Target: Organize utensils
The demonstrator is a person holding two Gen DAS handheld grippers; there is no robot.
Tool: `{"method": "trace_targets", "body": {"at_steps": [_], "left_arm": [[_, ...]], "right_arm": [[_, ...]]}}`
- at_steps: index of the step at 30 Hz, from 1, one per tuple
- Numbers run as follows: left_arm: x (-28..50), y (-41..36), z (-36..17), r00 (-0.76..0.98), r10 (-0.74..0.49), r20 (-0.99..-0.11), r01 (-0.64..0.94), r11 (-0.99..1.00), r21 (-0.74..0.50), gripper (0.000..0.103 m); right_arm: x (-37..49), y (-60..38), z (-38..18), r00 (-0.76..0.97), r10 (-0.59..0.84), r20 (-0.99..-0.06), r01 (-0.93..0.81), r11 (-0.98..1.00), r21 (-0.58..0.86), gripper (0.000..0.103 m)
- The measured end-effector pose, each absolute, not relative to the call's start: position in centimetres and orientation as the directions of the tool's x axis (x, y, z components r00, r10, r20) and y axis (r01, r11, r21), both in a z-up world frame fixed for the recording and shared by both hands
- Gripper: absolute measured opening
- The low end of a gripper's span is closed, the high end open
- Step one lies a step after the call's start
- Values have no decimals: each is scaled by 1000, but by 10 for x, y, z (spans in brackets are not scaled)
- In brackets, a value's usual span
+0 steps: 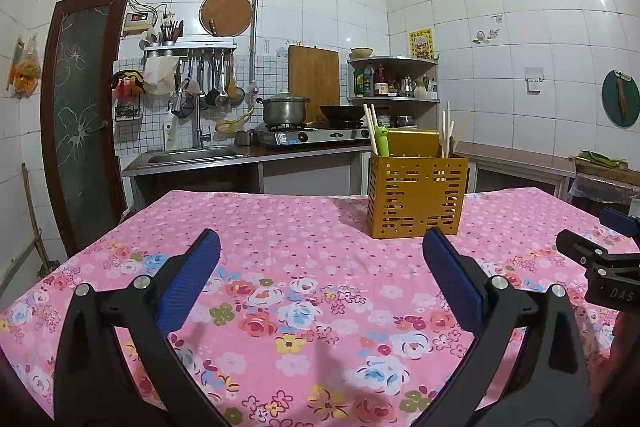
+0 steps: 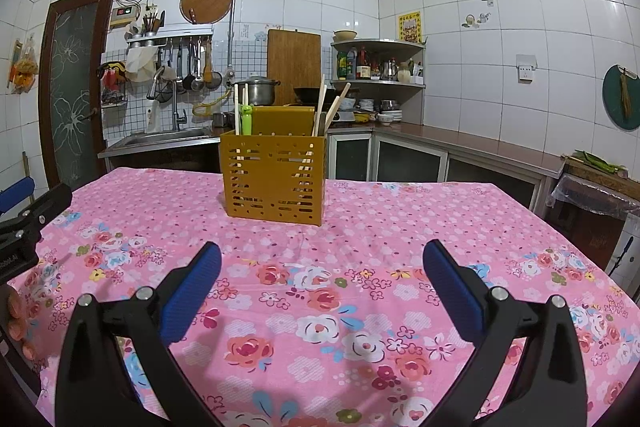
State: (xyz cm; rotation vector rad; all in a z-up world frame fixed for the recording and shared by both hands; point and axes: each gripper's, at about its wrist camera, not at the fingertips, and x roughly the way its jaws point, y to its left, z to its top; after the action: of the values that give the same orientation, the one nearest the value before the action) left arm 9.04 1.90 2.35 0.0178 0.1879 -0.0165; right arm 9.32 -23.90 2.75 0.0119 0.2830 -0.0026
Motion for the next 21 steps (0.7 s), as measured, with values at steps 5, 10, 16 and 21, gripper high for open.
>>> {"method": "trace_targets", "body": {"at_steps": [5,10,16,21], "left_arm": [[90,19,23,982,-14,-187,17,1000,17,98],[91,18,24,982,-12,-190,15,1000,15,98],[90,18,24,982,-12,-188,15,1000,17,98],[91,18,23,982,-12,-190,15,1000,15,98]], "right_arm": [[93,-239,28,960,-1,-279,4,1000,11,98],[93,-239,27,961,0,-278,2,1000,8,98],[93,-240,26,960,1,-280,2,1000,9,98],[93,-239,27,960,1,-279,2,1000,8,98]]}}
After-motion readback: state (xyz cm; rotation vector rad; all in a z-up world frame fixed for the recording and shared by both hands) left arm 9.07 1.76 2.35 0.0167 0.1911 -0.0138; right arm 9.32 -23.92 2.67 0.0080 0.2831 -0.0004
